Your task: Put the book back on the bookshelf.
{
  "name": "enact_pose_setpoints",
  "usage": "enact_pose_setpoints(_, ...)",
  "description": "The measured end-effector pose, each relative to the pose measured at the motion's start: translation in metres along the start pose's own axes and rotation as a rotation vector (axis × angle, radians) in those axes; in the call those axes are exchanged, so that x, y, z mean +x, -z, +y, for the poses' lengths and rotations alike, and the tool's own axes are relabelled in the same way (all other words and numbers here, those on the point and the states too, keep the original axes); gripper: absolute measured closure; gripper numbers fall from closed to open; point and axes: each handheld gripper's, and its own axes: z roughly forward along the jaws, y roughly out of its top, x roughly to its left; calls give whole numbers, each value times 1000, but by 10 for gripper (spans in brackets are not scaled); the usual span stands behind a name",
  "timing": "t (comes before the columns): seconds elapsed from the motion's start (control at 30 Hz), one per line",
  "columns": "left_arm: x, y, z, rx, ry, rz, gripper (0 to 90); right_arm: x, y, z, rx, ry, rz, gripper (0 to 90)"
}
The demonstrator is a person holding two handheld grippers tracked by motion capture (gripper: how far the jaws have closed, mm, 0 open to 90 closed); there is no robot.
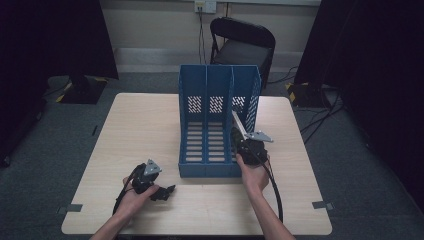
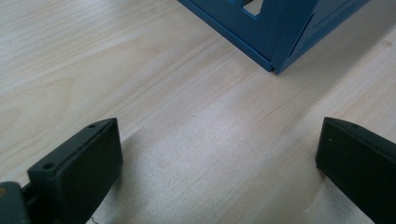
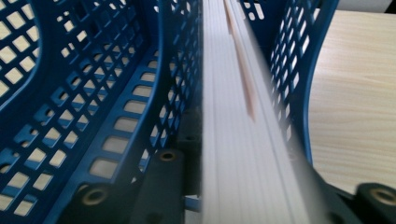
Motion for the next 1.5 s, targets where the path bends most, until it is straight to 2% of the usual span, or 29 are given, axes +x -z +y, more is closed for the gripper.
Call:
enact_pose_setpoints(0.1, 0, 0, 0, 0, 1, 0, 0, 3, 3, 0, -2, 34, -8, 728)
enact_pose_setpoints(0.33, 0, 0, 0, 0, 0, 0, 0, 2, 6, 2, -21, 22, 7, 720)
enact_pose_setpoints(0.5, 0, 0, 0, -1, 1, 0, 1, 0, 8, 1, -27, 6, 33, 668)
enact_pose_setpoints(0.53, 0, 0, 0, -1, 1, 0, 1, -1, 11, 1, -45, -5, 52, 648)
enact_pose_setpoints(0.63, 0, 0, 0, -1, 0, 0, 1, -2, 13, 1, -60, -7, 68, 636)
enact_pose_setpoints(0.73, 0, 0, 0, -1, 0, 1, 1, -1, 14, 0, -88, -9, 58, 639)
enact_pose_setpoints(0.77, 0, 0, 0, -1, 1, 1, 1, 0, 15, -2, -136, -23, 56, 684)
enact_pose_setpoints(0.83, 0, 0, 0, -1, 0, 1, 2, 0, 15, -2, -145, -31, 57, 683)
enact_pose_setpoints(1.03, 0, 0, 0, -1, 0, 1, 2, -2, 6, -4, -105, -45, 57, 704)
enact_pose_setpoints(1.23, 0, 0, 0, 1, 0, -5, 0, 1, 2, 0, -68, -29, 25, 747)
enact_pose_setpoints(1.3, 0, 0, 0, 3, -4, -6, 0, 2, 2, 2, -65, -20, -9, 762)
enact_pose_setpoints(1.43, 0, -1, 1, 3, -8, -8, 0, -1, 2, 1, -73, -60, -17, 765)
enact_pose_setpoints(1.5, 0, 0, 1, 5, -8, -8, 0, 0, 2, 1, -83, -55, -49, 767)
